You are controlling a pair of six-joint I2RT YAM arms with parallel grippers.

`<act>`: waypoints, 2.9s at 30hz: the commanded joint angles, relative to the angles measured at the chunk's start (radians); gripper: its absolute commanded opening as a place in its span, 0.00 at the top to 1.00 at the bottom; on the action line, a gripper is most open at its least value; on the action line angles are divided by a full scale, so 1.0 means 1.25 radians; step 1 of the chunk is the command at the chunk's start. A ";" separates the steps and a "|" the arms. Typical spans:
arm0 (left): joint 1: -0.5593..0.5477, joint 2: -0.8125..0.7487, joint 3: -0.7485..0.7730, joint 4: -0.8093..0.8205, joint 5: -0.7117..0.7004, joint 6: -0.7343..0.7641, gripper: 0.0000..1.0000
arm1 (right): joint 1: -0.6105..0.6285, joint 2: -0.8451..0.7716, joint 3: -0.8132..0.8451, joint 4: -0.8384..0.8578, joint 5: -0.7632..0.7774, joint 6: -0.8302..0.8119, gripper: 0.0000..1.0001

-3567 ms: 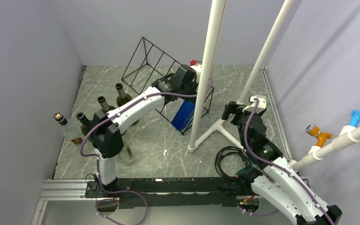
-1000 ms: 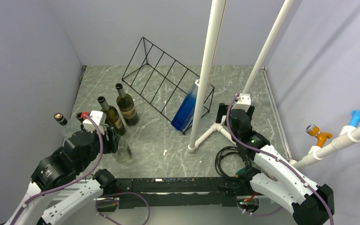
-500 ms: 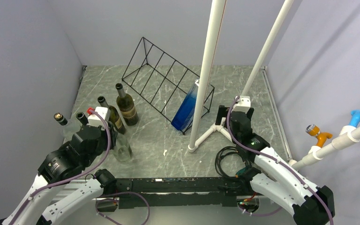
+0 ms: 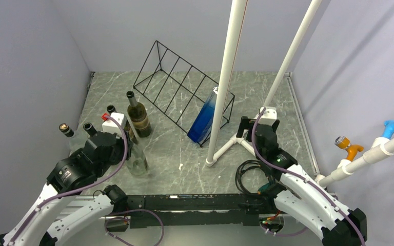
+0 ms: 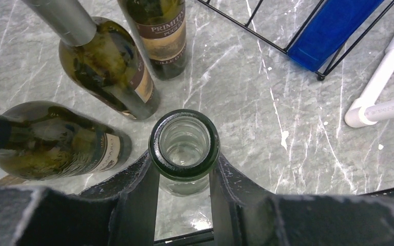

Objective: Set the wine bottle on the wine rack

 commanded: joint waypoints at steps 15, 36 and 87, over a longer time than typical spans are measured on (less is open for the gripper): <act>-0.001 0.099 0.102 0.188 0.101 0.032 1.00 | -0.002 -0.030 -0.014 0.041 -0.014 0.014 0.00; -0.001 0.420 0.321 0.374 0.140 0.140 1.00 | -0.002 -0.033 -0.030 0.062 -0.028 0.014 0.00; 0.057 0.986 0.718 0.402 0.255 0.162 0.95 | -0.002 -0.025 -0.030 0.071 -0.039 0.014 0.00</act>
